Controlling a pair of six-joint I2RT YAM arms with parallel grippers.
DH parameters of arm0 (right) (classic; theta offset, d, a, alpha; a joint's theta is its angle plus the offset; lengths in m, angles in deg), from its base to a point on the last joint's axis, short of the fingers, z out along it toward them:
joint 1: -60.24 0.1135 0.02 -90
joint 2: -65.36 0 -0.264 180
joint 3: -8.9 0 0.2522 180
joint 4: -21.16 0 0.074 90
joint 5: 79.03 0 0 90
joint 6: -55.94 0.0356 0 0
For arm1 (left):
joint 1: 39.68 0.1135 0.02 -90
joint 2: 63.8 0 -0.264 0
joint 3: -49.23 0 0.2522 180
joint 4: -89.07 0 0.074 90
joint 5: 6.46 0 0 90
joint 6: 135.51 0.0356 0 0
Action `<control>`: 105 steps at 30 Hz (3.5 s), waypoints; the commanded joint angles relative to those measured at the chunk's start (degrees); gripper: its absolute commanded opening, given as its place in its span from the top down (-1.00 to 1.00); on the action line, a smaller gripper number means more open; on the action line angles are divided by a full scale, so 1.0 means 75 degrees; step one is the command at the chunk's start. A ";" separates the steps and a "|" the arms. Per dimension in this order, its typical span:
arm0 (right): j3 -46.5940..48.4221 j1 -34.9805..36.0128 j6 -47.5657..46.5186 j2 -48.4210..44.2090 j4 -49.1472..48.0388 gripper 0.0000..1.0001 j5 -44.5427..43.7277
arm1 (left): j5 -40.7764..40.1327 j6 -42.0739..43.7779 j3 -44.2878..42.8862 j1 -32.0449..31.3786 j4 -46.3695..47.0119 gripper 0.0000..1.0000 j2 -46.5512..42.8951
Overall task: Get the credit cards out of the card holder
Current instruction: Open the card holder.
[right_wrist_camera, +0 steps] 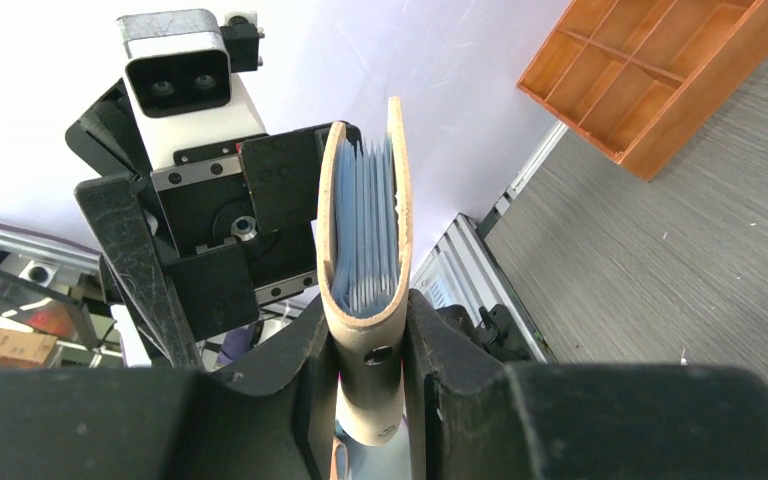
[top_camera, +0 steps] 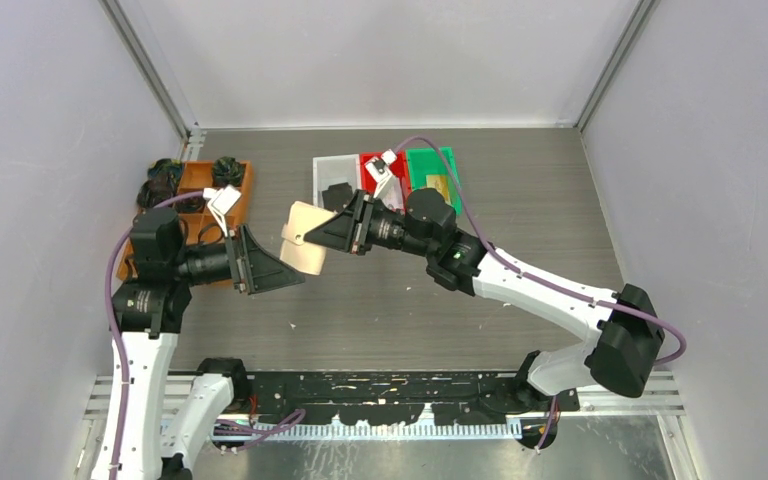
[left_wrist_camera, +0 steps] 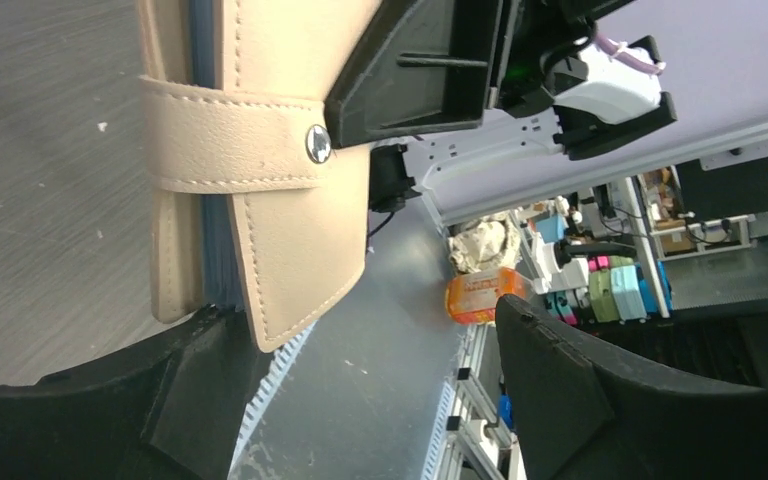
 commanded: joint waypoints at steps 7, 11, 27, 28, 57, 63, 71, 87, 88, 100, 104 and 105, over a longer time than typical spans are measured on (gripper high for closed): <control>0.0447 0.0162 -0.0130 -0.0455 -0.0273 0.74 -0.0596 | -0.1307 0.2541 -0.0453 -0.0014 -0.1389 -0.92 0.0193; 0.0502 0.0161 0.0048 -0.0354 -0.0326 0.74 -0.0419 | -0.1305 0.2103 -0.0571 -0.0014 -0.0944 -0.95 0.0131; 0.0343 0.0261 0.0658 0.0041 -0.1095 0.74 -0.0232 | -0.1104 0.1610 -0.0524 -0.0008 -0.0113 -0.23 0.0238; 0.0320 0.0271 0.0692 0.0063 -0.1151 0.73 -0.0218 | -0.1063 0.1561 -0.0507 -0.0013 -0.0063 -0.11 0.0250; -0.0894 0.0231 0.0895 -0.0516 -0.1891 -0.24 0.0311 | -0.0017 -0.0030 -0.0488 -0.0014 0.0687 1.00 0.0096; -0.0891 0.0248 0.0863 -0.0502 -0.1754 -0.12 -0.0201 | 0.0105 -0.0162 -0.0507 -0.0013 0.0709 1.00 -0.0029; -0.0419 0.0277 0.0981 -0.0120 -0.1570 0.15 -0.0908 | 0.0351 -0.0188 -0.0438 -0.0008 0.0772 1.00 -0.0041; 0.0163 0.0394 0.1693 0.0467 -0.2367 0.60 -0.0685 | -0.0337 0.2423 -0.0250 -0.0008 -0.1135 1.00 -0.0006; 0.0169 0.0411 0.1691 0.0460 -0.2310 0.72 -0.0705 | -0.0629 0.2723 -0.0227 -0.0013 -0.1246 1.00 0.0007; 0.1221 0.0838 -0.0774 0.0115 0.3433 0.99 -0.3481 | -0.4063 0.6472 -0.0728 -0.0014 -0.0798 -0.64 -0.0396; 0.1789 0.0982 -0.0958 0.0490 0.4024 0.99 -0.3410 | -0.3861 0.7097 -0.0304 -0.0014 -0.0056 -0.33 -0.0840; 0.1969 0.1030 -0.0998 0.0627 0.4229 0.99 -0.3379 | -0.3779 0.7342 -0.0118 -0.0014 0.0124 -0.23 -0.0956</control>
